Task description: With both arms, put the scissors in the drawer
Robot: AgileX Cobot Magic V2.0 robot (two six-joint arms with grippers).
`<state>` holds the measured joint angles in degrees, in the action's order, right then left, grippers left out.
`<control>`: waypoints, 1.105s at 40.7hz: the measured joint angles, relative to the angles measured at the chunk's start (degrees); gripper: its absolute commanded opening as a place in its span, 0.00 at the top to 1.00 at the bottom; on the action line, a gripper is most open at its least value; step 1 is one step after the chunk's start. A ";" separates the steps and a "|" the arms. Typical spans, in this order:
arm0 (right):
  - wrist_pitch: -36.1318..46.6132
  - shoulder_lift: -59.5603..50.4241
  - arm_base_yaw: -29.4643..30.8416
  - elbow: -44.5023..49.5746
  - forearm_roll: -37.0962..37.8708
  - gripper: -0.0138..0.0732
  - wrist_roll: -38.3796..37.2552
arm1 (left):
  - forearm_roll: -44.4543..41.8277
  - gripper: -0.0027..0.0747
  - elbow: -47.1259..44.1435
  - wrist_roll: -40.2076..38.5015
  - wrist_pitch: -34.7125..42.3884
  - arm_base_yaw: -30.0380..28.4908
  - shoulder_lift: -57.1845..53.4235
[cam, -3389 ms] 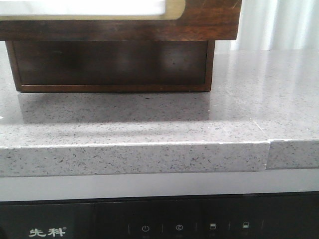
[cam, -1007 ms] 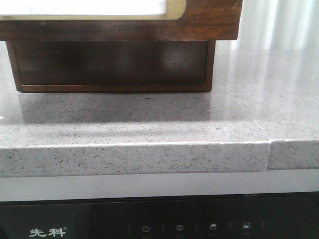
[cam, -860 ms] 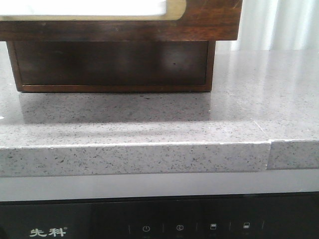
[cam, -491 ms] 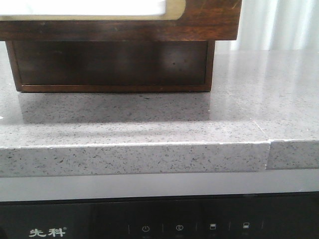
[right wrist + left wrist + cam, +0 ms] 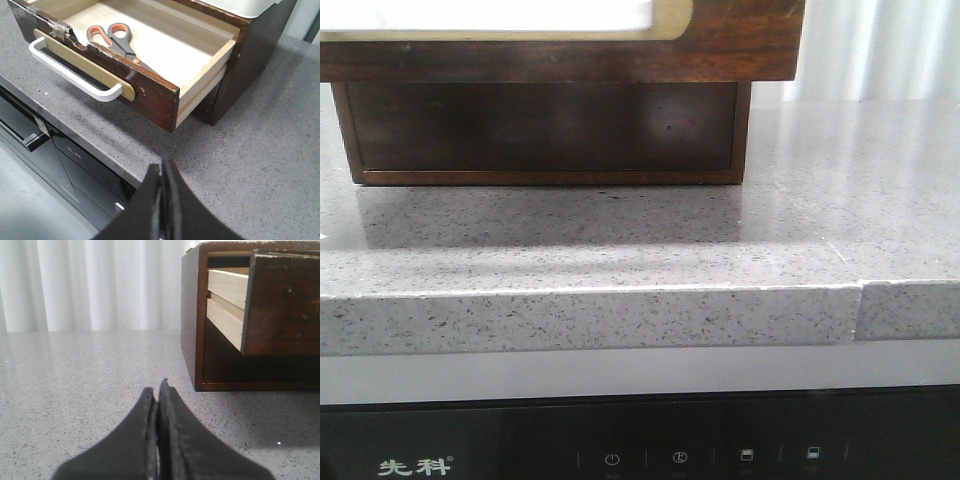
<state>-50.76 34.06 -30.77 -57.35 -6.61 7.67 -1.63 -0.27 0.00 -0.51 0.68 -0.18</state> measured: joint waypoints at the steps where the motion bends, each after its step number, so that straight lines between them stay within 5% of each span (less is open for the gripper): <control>1: 0.00 0.00 0.00 0.00 0.00 0.92 0.00 | 0.00 0.99 0.00 0.00 0.00 0.12 0.00; 38: 1.09 -0.38 0.28 0.51 0.45 0.92 0.22 | 0.00 0.99 0.00 0.00 0.51 0.32 0.00; 45: 6.68 -5.49 9.12 7.98 1.69 0.92 0.72 | 0.00 0.99 0.00 0.00 0.51 0.32 0.00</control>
<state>-44.08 28.56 -21.65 -49.37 -4.92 8.39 -1.63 -0.27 0.00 0.00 1.01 -0.18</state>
